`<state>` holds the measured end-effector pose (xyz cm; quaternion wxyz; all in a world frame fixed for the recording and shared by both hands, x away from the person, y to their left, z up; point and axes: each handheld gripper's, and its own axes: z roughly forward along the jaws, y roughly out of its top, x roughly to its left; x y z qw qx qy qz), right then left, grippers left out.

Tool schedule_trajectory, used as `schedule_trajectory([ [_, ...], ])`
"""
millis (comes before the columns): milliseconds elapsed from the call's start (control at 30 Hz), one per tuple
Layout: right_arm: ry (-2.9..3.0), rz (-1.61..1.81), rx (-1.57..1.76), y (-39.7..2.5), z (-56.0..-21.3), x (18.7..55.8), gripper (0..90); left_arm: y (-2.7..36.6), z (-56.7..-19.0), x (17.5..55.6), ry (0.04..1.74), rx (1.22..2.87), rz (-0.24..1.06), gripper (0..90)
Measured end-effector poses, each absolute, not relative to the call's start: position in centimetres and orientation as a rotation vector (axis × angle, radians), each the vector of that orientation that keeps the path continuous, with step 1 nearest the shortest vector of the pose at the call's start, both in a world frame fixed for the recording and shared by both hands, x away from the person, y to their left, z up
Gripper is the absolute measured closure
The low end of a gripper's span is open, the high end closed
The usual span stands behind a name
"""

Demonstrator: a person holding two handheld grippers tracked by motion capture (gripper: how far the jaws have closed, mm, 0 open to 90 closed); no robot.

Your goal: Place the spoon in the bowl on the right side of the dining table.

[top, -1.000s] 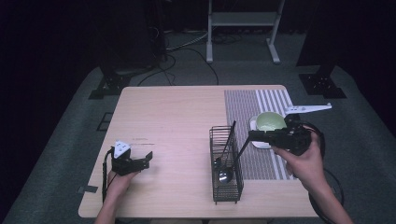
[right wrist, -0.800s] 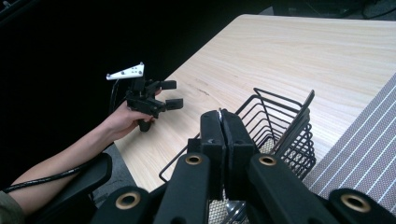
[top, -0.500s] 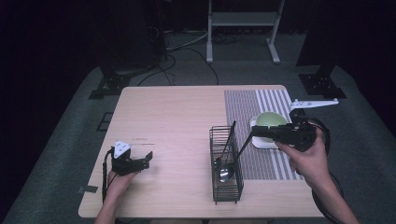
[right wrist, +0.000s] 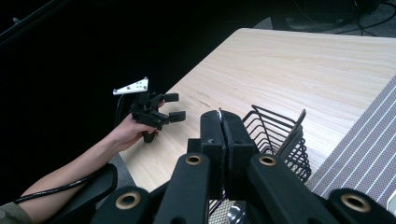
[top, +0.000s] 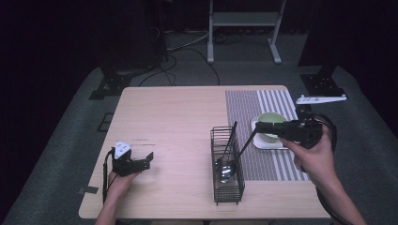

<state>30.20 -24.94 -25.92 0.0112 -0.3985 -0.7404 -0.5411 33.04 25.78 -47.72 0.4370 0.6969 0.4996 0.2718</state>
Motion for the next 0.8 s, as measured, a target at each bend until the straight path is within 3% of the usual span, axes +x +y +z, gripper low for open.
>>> schedule_trajectory([
  [800,-2.290,-1.710,-1.262,-25.92,-25.08,30.23,88.5,25.75,-47.73,33.04,1.244,1.732,0.677,0.0],
])
